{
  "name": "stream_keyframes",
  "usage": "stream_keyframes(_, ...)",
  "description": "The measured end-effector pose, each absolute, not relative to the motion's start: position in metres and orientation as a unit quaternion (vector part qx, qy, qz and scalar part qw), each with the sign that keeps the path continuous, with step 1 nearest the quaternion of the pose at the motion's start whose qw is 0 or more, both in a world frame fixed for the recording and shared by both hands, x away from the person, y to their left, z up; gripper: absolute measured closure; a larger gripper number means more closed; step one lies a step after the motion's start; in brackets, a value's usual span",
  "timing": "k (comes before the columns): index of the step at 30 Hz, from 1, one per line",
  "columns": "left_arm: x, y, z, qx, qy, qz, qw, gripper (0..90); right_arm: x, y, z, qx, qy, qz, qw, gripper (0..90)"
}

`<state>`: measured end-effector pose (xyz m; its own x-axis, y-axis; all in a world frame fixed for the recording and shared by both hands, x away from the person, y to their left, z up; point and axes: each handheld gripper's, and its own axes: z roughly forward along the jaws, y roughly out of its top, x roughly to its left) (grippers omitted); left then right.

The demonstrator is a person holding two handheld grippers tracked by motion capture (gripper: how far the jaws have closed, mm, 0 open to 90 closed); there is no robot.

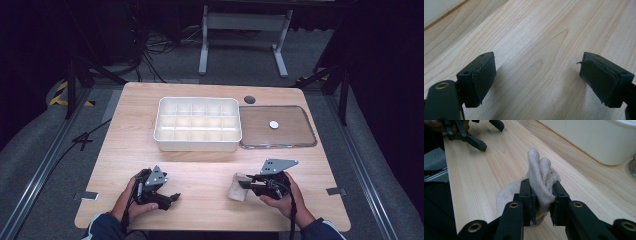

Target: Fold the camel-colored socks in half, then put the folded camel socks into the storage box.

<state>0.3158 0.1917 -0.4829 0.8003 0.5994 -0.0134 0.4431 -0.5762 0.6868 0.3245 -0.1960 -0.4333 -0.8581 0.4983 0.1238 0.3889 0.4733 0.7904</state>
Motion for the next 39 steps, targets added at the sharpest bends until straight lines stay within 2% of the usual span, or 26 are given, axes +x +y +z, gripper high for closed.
stream_keyframes(18,0.314,0.192,-0.483,0.88,0.299,0.113,0.352,13.0,0.334,-0.209,-0.422,0.27,0.847,0.447,0.101,74.7)
stream_keyframes(39,0.312,0.193,-0.483,0.88,0.298,0.112,0.351,12.7,0.338,-0.218,-0.412,0.279,0.834,0.461,0.123,74.7)
